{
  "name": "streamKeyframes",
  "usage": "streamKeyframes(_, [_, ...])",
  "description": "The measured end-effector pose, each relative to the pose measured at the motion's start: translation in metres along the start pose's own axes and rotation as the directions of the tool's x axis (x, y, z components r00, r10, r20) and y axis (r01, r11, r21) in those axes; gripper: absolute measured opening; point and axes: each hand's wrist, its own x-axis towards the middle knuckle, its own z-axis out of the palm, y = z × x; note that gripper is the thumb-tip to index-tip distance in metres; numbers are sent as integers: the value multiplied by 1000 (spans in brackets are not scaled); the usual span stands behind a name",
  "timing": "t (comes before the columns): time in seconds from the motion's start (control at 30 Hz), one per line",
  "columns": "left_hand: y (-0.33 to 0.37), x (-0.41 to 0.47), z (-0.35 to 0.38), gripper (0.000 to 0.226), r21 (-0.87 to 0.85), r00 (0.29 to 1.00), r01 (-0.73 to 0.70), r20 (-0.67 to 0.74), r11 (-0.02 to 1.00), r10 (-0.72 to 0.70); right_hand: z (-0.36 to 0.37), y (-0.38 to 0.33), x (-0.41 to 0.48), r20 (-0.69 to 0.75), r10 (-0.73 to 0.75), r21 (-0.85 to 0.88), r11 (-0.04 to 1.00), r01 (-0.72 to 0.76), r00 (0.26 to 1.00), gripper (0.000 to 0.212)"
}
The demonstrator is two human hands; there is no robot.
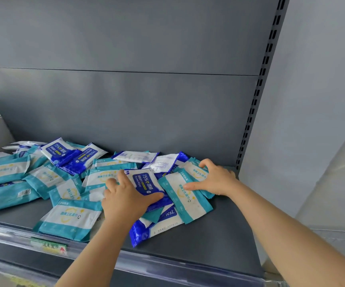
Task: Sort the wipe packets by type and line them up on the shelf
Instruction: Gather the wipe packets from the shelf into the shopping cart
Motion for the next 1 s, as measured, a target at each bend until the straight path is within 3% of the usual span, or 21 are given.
streamKeyframes(0.1, [5, -1, -2, 121, 65, 999, 6, 45, 998, -9, 1, -4, -7, -66, -3, 69, 998, 7, 998, 87])
streamKeyframes(0.27, [10, -6, 1, 109, -170, 996, -9, 83, 985, 24, 3, 3, -23, -78, 98, 343, 937, -66, 992, 106])
streamKeyframes(0.4, [12, -11, -4, 110, -127, 983, -107, 135, 986, 124, 11, 16, -32, 42, 141, 529, 837, -141, 989, 79])
streamKeyframes(0.5, [7, -17, -2, 110, -101, 973, -150, 161, 984, 165, 16, 20, -43, 31, 114, 606, 788, -110, 993, 57])
streamKeyframes(0.6, [7, -19, 0, 109, -194, 964, -173, 168, 966, 207, 17, 21, -58, -5, 135, 663, 742, -98, 991, 55])
streamKeyframes(0.7, [8, -23, 5, 107, -377, 969, -144, 135, 915, 207, 20, 21, -73, 22, 129, 768, 633, -99, 991, 53])
streamKeyframes(0.83, [6, -28, 14, 88, -484, 963, -134, 142, 865, 229, 21, 24, -92, 23, 160, 832, 545, -108, 987, 54])
streamKeyframes(0.9, [4, -31, 13, 78, -403, 955, -173, 155, 899, 254, 21, 24, -101, -18, 201, 833, 544, -96, 979, 51])
streamKeyframes(1.0, [-6, -37, 7, 91, 4, 948, -274, 171, 962, 270, 25, 19, -114, -88, 254, 840, 538, -65, 963, 38])
